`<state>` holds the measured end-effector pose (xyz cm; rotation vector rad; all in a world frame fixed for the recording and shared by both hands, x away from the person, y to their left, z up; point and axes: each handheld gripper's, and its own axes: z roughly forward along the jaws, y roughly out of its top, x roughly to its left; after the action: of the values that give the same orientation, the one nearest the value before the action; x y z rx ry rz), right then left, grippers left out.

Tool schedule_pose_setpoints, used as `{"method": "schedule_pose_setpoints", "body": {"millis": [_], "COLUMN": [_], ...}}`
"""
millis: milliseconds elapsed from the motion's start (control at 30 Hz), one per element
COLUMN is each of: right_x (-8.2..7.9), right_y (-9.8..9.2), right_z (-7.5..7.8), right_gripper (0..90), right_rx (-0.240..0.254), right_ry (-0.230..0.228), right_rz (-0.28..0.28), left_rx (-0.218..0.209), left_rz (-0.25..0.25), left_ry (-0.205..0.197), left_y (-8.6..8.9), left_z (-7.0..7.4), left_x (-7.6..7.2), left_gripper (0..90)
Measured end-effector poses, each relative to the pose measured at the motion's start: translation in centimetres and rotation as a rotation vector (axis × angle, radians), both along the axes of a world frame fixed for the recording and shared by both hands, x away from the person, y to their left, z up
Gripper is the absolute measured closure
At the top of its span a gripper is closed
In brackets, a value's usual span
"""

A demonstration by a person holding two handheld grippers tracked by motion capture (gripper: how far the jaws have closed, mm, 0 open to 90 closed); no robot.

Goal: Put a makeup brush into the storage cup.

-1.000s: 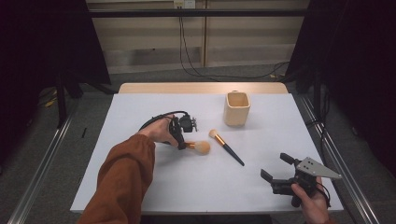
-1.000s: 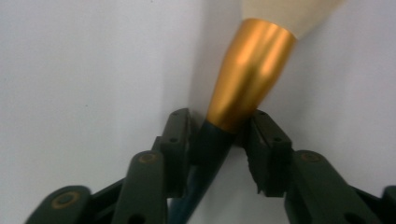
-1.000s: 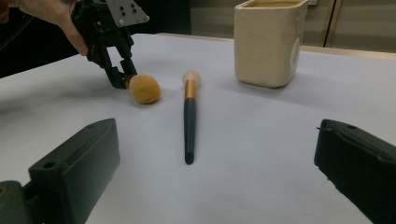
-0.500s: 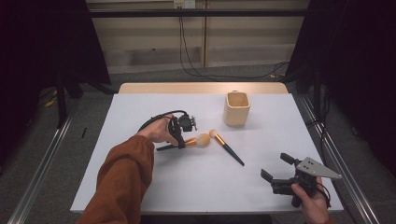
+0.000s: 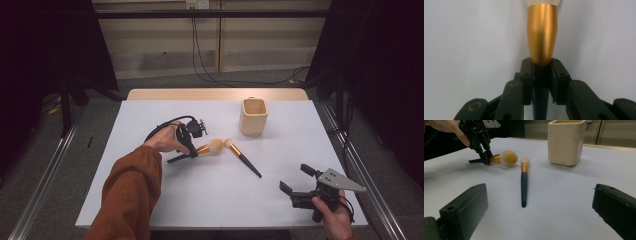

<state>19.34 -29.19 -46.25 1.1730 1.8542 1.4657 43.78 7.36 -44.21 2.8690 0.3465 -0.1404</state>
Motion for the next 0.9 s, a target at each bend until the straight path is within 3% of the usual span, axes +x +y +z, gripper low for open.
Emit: {"method": "schedule_pose_setpoints", "body": {"millis": [167,433,567,733,900], "right_x": [0.0,0.0,0.0,0.0,0.1], "right_y": [0.0,0.0,0.0,0.1,0.1], "right_z": [0.0,0.0,0.0,0.0,0.0], "right_gripper": [0.0,0.0,0.0,0.0,0.0], "right_rx": [0.001,-0.001,-0.001,0.003,0.003], "right_ry": [-0.001,-0.002,-0.002,-0.002,-0.003], "right_rz": [-0.002,-0.002,-0.002,-0.004,-0.002], "left_rx": [-0.088,-0.221,-0.299,-0.404,-0.448], "left_rz": [0.062,0.154,0.198,0.288,0.309], "left_ry": [0.012,-0.012,-0.047,-0.094,-0.127], "left_y": [1.1,3.4,4.4,5.5,6.1], "left_z": [1.1,2.2,2.5,2.6,2.5], "left_x": [0.1,0.2,0.2,0.1,-0.2], "left_gripper": [74.6,74.6,74.6,74.6,74.6]}}
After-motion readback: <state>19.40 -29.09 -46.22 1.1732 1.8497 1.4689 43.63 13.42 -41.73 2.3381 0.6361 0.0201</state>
